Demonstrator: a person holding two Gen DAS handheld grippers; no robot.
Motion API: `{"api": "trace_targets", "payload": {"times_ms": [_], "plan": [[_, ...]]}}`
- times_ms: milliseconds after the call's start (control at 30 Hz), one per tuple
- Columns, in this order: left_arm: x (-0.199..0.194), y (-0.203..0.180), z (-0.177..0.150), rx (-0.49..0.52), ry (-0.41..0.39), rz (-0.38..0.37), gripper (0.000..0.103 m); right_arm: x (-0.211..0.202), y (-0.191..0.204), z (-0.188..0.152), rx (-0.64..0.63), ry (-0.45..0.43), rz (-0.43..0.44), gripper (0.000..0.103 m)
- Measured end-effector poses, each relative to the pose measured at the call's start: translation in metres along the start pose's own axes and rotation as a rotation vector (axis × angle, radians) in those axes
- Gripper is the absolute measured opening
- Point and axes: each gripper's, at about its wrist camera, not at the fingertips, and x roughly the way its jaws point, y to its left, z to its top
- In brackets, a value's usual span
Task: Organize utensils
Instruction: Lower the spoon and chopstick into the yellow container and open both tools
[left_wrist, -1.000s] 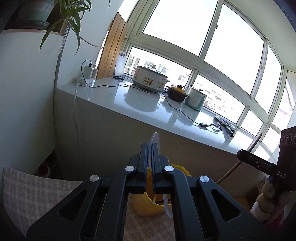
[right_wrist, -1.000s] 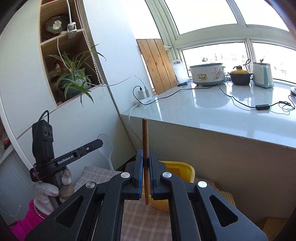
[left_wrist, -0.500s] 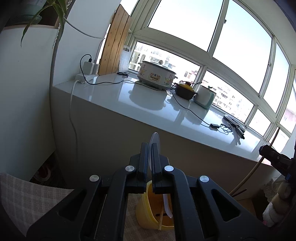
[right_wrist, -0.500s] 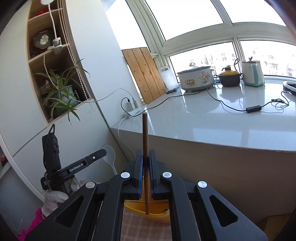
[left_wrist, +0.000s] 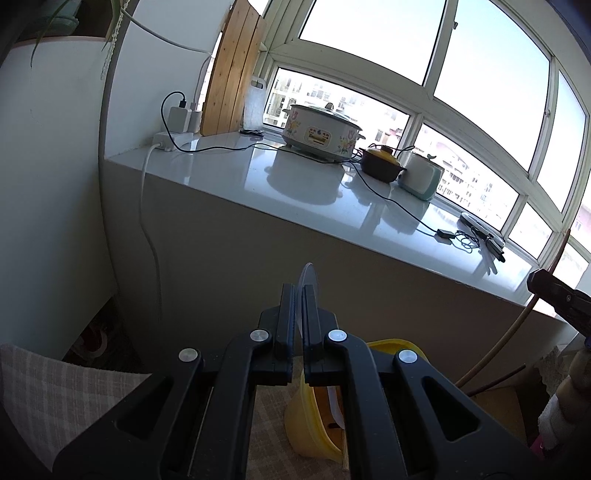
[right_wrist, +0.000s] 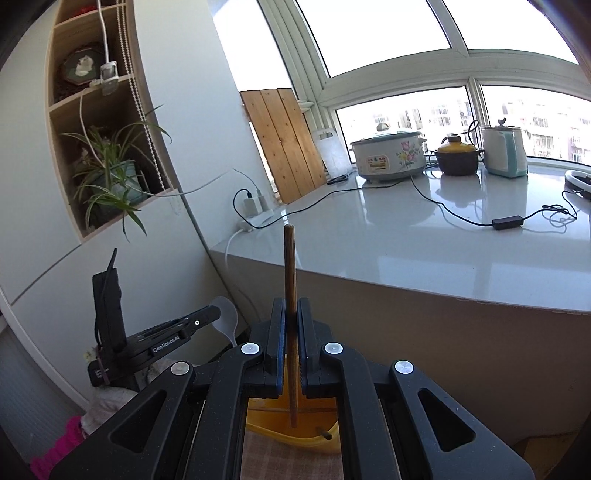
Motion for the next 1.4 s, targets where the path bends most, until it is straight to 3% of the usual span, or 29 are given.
{"api": "trace_targets", "payload": {"times_ms": [633, 1267, 1333, 1400], "plan": [[-0.013, -0.022, -0.023, 0.05, 0.04, -0.084, 0.001, 0.039, 0.001, -0.038, -0.08, 0.148, -0.087, 0.004], [-0.042, -0.026, -0.034, 0.058, 0.038, -0.113, 0.005, 0.027, 0.011, -0.046, -0.087, 0.152, -0.104, 0.005], [-0.049, -0.022, -0.036, 0.053, 0.031, -0.113, 0.005, 0.024, 0.013, -0.048, -0.089, 0.148, -0.102, 0.011], [-0.056, -0.018, -0.038, 0.047, 0.026, -0.11, 0.005, 0.02, 0.015, -0.05, -0.092, 0.138, -0.105, 0.027]]}}
